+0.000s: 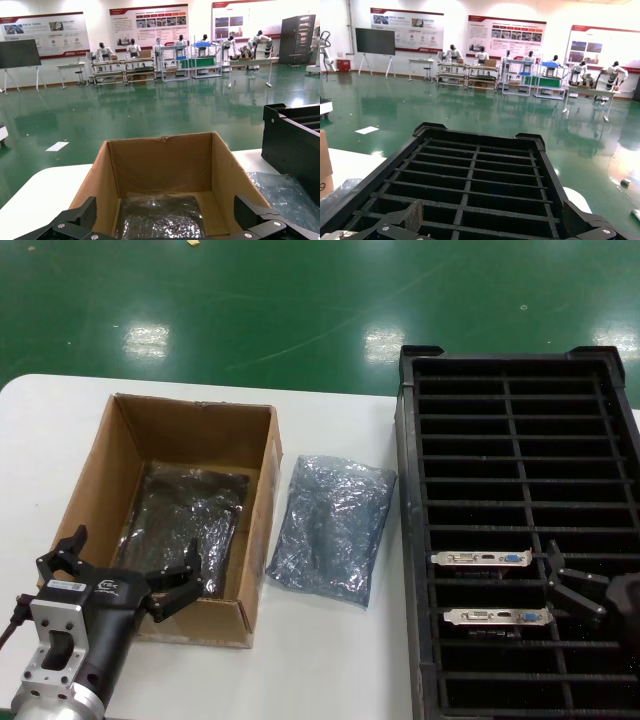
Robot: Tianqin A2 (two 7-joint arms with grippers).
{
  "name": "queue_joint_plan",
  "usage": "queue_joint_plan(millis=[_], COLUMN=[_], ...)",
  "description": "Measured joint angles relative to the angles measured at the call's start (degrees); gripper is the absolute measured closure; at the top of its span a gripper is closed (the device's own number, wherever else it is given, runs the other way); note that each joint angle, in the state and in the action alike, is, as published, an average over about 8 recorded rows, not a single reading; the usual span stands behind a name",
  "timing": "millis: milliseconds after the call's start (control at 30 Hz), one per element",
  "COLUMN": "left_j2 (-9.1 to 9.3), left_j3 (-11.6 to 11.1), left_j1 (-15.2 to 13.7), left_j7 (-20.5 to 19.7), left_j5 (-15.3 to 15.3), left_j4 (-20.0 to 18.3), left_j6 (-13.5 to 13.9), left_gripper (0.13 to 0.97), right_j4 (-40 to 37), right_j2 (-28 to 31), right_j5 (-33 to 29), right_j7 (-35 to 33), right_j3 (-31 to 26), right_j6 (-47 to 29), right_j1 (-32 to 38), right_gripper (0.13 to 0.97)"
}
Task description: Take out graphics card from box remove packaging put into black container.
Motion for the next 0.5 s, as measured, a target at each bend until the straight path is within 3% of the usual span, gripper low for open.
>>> queue_joint_plan(millis=[500], left_j2=[0.00], left_j3=[0.0], left_j1=[0.0], left_j7=[0.0], left_j5=[0.0], left_j4=[0.0], left_j6=[0.0], left_gripper=[0.132], right_j4=[0.0], right_j2=[0.0], right_j5=[0.0], right_j7=[0.0], right_j3=[0.0], right_j6=[0.0], right_j1=[0.0], right_gripper=[0.129])
